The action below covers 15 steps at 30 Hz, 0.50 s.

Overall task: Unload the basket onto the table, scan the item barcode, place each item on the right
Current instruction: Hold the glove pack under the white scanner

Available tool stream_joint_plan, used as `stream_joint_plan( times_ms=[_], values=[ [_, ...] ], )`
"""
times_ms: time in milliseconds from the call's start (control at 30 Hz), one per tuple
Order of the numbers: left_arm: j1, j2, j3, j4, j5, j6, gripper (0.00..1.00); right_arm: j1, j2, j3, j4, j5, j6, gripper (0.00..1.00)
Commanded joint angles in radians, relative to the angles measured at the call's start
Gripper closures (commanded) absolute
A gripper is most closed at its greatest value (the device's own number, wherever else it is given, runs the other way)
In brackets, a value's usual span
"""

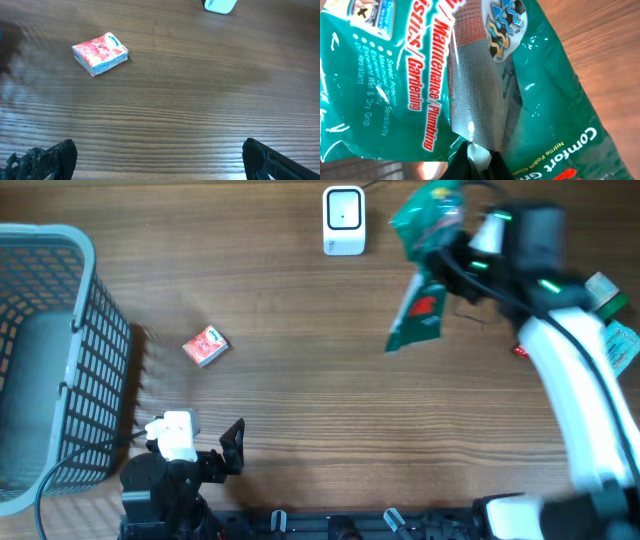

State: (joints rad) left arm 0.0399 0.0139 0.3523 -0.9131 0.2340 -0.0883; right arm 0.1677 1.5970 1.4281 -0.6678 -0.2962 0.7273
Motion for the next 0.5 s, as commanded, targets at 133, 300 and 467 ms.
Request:
stream_joint_plan(
  times_ms=[133,300,467],
  values=[
    [0.004,-0.007,-0.003,0.005,0.008,0.005,0.0,0.118,0.473,0.462,0.018,0.402,-0.13,0.95],
    [0.004,-0.007,-0.003,0.005,0.008,0.005,0.0,0.154,0.683,0.623,0.101,0.42,-0.148,0.95],
    [0.004,-0.007,-0.003,0.006,0.008,0.005,0.0,0.21,0.756,0.623,0.102,0.419,-0.151,0.95]
  ],
)
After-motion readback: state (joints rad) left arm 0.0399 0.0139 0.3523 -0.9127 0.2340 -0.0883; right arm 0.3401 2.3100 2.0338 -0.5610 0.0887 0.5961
